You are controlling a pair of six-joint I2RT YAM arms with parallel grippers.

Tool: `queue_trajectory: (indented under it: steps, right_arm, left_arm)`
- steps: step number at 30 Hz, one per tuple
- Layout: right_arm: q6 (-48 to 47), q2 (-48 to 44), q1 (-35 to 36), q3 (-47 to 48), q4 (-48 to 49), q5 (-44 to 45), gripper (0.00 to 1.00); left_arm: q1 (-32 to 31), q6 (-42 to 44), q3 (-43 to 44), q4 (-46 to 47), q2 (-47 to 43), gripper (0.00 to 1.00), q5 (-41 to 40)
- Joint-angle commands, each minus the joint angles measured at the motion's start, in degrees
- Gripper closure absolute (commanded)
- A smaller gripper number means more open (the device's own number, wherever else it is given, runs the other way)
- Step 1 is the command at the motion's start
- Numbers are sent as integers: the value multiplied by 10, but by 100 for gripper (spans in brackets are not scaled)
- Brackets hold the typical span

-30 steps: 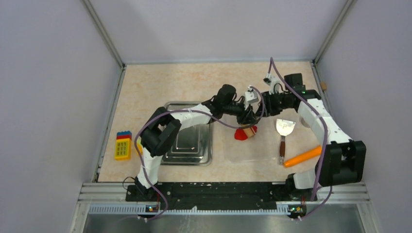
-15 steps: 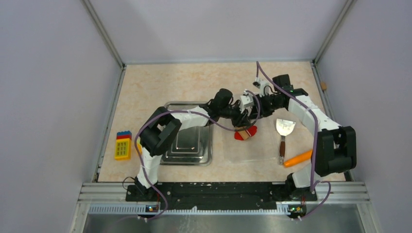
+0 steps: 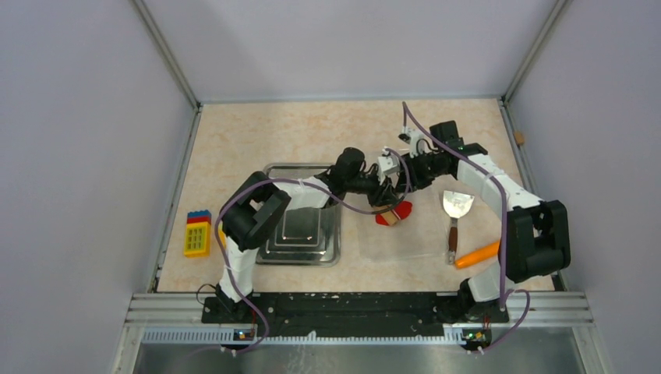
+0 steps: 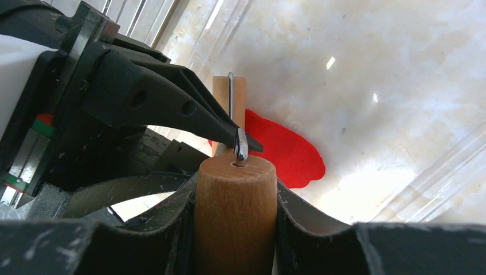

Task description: Roll out the dumpling wrappers from the dough

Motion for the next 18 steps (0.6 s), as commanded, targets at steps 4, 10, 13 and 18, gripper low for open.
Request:
queue_trajectory:
  steps: [4, 10, 13, 18]
  right_arm:
    - [-29, 29, 32, -30, 15, 58, 100]
    - [-28, 29, 44, -36, 13, 58, 100]
    - [-27, 25, 48, -33, 6, 58, 100]
    - [-22, 17, 56, -42, 1, 55, 100]
  left_arm:
    - [8, 3, -53, -52, -10, 100, -6]
    - [9, 14, -59, -80, -15, 100, -12]
    - [8, 18, -62, -79, -20, 100, -13]
    - [9, 28, -63, -92, -28, 100, -10]
